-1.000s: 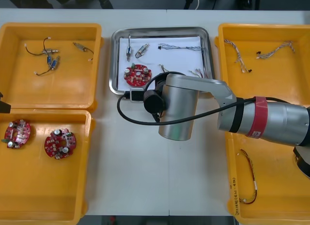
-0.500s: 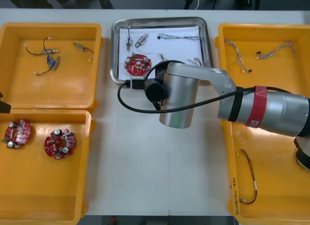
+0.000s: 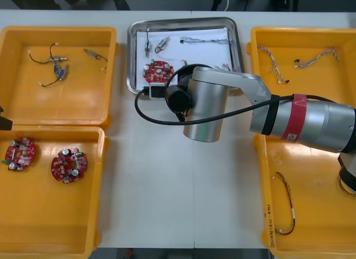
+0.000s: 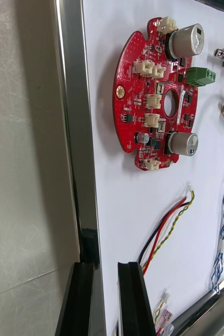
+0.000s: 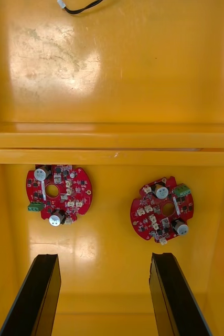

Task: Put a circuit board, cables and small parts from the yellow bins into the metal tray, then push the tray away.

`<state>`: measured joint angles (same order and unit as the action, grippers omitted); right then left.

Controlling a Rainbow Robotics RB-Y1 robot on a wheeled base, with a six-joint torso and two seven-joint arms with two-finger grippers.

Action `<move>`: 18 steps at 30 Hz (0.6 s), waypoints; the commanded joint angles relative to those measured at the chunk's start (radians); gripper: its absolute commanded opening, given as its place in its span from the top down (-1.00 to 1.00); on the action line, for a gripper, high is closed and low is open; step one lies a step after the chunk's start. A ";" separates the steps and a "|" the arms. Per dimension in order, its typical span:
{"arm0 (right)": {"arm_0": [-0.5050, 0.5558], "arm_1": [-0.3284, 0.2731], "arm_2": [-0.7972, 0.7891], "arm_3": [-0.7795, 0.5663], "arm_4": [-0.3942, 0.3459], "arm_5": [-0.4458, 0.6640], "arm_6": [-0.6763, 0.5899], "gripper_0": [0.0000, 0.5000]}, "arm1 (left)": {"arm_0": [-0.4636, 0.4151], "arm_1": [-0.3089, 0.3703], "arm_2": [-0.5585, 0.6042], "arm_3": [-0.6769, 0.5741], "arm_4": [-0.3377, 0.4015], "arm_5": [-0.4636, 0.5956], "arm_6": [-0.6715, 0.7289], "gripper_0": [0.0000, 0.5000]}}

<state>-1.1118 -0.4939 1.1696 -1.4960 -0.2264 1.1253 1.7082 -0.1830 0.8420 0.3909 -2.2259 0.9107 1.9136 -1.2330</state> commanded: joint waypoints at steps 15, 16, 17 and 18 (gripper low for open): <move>-0.079 -0.026 -0.090 -0.190 -0.195 0.246 -0.019 -0.09 | 0.019 -0.007 0.009 -0.029 0.008 0.006 -0.082 -1.00; -0.077 -0.026 -0.097 -0.199 -0.203 0.260 -0.015 -0.20 | 0.019 -0.007 0.009 -0.029 0.008 0.006 -0.082 -1.00; -0.077 -0.026 -0.113 -0.216 -0.220 0.292 -0.018 -0.41 | 0.019 -0.007 0.009 -0.029 0.008 0.006 -0.082 -1.00; -0.074 -0.028 -0.128 -0.236 -0.235 0.324 -0.021 -0.82 | 0.019 -0.007 0.009 -0.029 0.008 0.006 -0.082 -1.00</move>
<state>-1.1408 -0.5025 1.1208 -1.6631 -0.4286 1.3922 1.7082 -0.1829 0.8419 0.3909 -2.2260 0.9107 1.9136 -1.2330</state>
